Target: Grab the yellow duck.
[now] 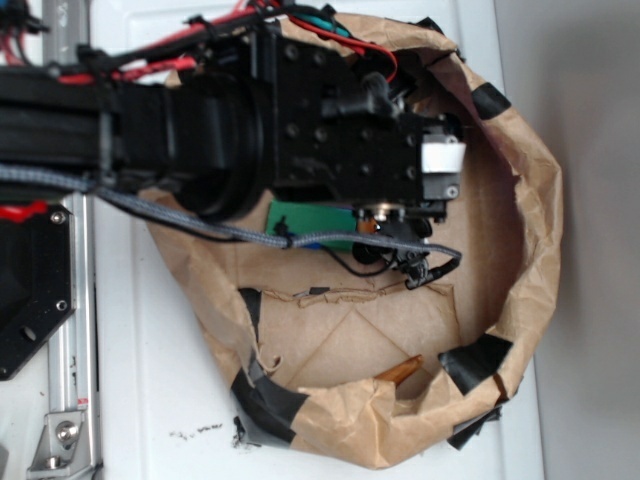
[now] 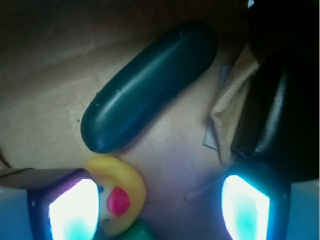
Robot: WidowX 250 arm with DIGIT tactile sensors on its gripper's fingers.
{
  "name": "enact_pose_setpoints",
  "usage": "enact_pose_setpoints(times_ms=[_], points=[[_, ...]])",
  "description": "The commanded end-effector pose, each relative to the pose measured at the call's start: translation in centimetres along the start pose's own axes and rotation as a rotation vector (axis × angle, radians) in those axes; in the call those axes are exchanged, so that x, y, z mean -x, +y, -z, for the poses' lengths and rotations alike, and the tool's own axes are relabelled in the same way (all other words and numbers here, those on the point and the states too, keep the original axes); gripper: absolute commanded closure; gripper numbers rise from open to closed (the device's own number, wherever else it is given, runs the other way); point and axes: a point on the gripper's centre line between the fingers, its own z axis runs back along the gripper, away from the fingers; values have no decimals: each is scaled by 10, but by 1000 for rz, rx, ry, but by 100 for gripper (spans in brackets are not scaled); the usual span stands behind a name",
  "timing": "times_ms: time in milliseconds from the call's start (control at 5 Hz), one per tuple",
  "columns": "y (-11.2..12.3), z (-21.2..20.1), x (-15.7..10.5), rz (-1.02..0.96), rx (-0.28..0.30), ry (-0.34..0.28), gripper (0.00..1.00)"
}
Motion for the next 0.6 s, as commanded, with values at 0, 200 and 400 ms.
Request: enact_pose_setpoints(times_ms=[0, 200, 400], points=[[-21, -1, 5, 76, 16, 5, 0], [-24, -3, 9, 78, 50, 7, 0], [-27, -5, 12, 102, 44, 2, 0]])
